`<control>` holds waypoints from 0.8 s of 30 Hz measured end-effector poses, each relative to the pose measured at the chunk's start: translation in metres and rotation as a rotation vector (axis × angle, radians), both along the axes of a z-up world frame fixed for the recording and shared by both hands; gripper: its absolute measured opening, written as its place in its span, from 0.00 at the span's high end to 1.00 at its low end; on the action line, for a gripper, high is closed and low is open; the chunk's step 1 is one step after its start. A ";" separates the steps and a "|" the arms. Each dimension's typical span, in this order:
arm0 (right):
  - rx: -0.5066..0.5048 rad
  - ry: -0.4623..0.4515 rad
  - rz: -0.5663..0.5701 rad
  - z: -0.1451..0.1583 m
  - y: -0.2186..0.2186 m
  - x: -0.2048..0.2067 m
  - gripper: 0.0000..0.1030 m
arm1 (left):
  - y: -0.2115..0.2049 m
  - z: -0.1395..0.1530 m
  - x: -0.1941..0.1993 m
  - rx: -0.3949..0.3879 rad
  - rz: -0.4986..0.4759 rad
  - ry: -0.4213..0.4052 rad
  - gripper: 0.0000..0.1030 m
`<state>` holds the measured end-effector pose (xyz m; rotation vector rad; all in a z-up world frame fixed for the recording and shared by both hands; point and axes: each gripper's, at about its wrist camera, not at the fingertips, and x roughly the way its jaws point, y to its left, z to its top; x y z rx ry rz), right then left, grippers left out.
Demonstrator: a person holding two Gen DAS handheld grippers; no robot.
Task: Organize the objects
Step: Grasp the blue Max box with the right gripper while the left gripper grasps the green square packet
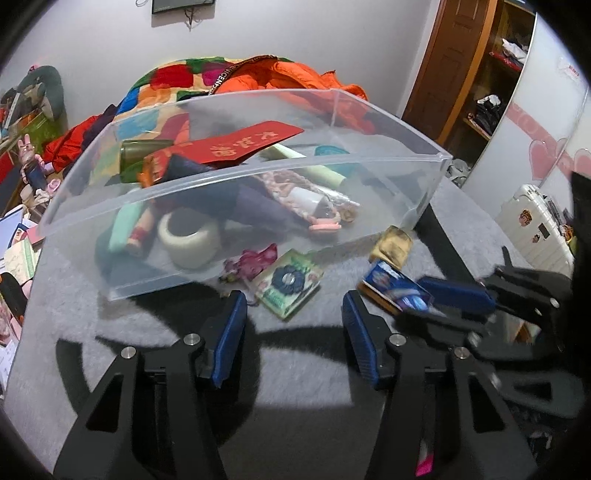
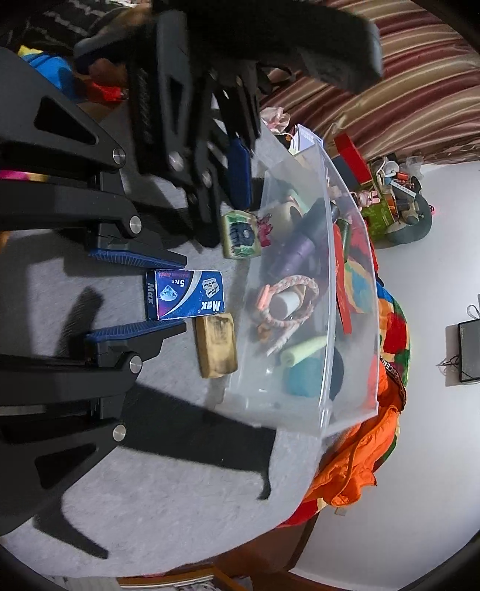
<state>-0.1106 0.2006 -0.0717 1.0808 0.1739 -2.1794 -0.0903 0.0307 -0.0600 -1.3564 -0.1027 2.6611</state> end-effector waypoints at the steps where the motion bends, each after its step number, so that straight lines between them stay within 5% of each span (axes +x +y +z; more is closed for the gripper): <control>1: -0.002 0.001 0.001 0.000 0.002 0.002 0.76 | 0.002 0.000 -0.003 -0.013 0.006 -0.001 0.47; 11: 0.006 0.017 0.010 -0.002 -0.002 0.003 0.75 | 0.010 -0.006 -0.016 -0.070 0.070 0.007 0.49; 13: 0.008 0.025 0.004 -0.002 -0.002 0.003 0.76 | 0.010 -0.005 -0.013 -0.082 0.079 0.022 0.60; 24: -0.033 0.020 -0.024 0.009 0.003 0.007 0.76 | -0.004 -0.001 0.032 -0.058 0.058 0.064 0.61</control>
